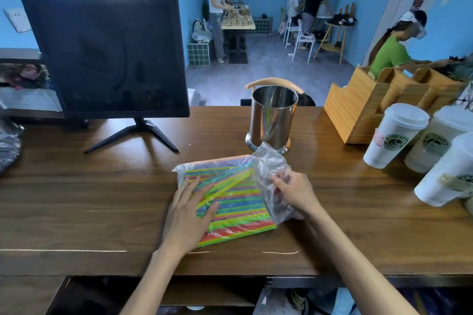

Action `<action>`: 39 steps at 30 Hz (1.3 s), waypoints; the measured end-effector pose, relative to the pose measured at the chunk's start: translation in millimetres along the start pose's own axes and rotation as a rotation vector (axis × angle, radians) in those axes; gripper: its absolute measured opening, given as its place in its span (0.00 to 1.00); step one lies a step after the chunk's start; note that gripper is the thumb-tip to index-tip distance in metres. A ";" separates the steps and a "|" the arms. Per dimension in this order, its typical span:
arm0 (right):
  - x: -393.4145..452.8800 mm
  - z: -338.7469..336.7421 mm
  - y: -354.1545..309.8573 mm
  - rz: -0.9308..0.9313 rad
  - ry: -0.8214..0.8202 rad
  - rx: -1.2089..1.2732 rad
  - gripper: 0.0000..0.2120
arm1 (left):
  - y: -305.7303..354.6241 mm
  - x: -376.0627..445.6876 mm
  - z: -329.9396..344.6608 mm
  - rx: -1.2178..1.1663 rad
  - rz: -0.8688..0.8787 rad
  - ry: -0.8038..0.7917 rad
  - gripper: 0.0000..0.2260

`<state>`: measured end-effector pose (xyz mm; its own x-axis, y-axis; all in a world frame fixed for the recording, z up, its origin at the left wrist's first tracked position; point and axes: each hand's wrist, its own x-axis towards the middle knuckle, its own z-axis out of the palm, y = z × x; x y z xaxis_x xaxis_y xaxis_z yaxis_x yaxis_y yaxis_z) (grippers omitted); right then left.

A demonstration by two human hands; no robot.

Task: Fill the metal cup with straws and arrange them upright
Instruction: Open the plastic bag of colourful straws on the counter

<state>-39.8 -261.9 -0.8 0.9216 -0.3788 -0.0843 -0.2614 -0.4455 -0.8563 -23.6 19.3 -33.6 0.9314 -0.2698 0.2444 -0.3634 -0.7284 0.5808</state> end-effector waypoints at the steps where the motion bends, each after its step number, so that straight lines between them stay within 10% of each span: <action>1: 0.5 -4.9 -3.5 0.013 0.006 0.064 0.08 | 1.6 -0.4 -0.2 -0.003 -0.011 -0.003 0.25; 23: -6.1 -61.5 3.7 0.154 0.092 0.406 0.12 | 27.8 26.7 -18.4 0.334 0.030 0.087 0.24; 39: -15.0 -39.5 -18.3 -0.133 -0.222 0.512 0.12 | 109.9 161.6 24.7 0.337 0.542 -0.389 0.12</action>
<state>-60.2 -280.2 36.2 0.9896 -0.1427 -0.0168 -0.0179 -0.0065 -0.9998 87.5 -120.0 50.5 0.5868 -0.8035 0.1002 -0.8056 -0.5669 0.1721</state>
